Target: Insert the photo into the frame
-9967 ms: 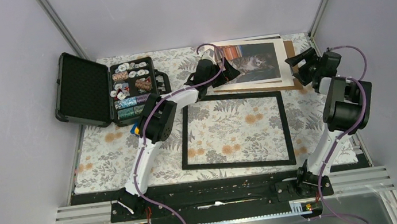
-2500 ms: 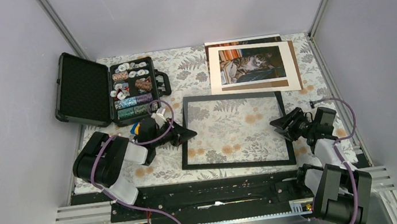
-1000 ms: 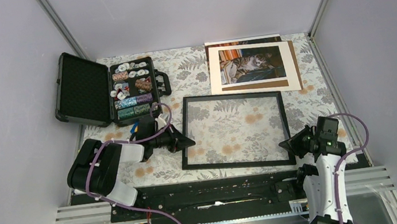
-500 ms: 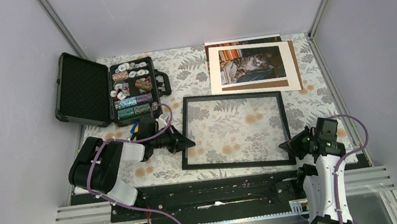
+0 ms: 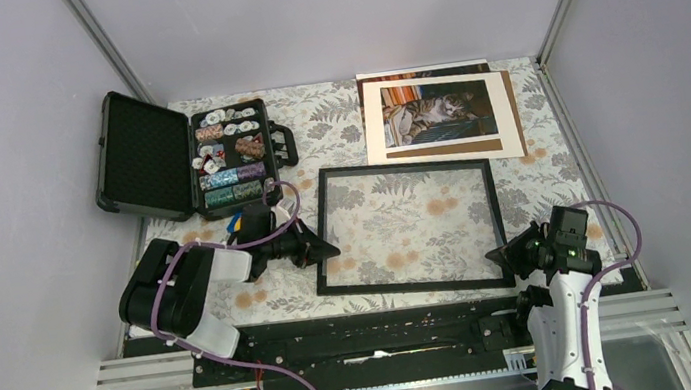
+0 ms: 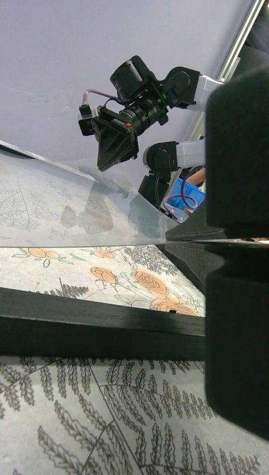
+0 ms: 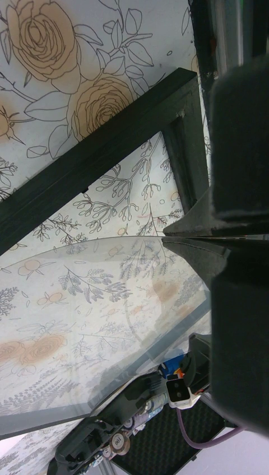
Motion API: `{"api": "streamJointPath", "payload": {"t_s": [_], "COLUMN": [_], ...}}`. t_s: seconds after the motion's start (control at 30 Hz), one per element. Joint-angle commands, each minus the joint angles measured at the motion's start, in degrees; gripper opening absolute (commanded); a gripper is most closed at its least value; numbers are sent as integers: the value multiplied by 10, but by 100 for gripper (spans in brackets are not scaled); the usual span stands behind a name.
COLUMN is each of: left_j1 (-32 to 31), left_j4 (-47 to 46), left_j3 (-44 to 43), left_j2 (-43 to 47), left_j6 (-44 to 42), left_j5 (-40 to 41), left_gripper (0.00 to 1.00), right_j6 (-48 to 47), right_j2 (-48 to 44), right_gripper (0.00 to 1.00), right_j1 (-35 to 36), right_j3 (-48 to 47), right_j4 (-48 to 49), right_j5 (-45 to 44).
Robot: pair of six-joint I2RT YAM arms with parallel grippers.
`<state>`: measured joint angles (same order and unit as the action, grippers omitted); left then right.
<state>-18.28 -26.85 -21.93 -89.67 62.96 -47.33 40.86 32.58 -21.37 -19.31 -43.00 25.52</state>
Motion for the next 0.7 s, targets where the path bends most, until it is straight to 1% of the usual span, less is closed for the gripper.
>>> {"api": "streamJointPath", "payload": {"t_s": [0.0,0.3,0.67], "left_j1": [3,3,3], "left_j4": [-13,-10,-33], "left_j3": [6,5,15], "left_j2": [19,11,7], "left_j6": [-17,-21,-7], "left_j5": [16,18,20], "left_gripper": [0,0,0], "right_j6": [-5,-1,-7], "right_j2": [-2,-8,-3], "right_gripper": [0,0,0], "right_j1": [3,3,3], "right_j3": [-3,8,2], "right_j4": [-6,-6,17], "right_j5": [-20,-5,-40]}}
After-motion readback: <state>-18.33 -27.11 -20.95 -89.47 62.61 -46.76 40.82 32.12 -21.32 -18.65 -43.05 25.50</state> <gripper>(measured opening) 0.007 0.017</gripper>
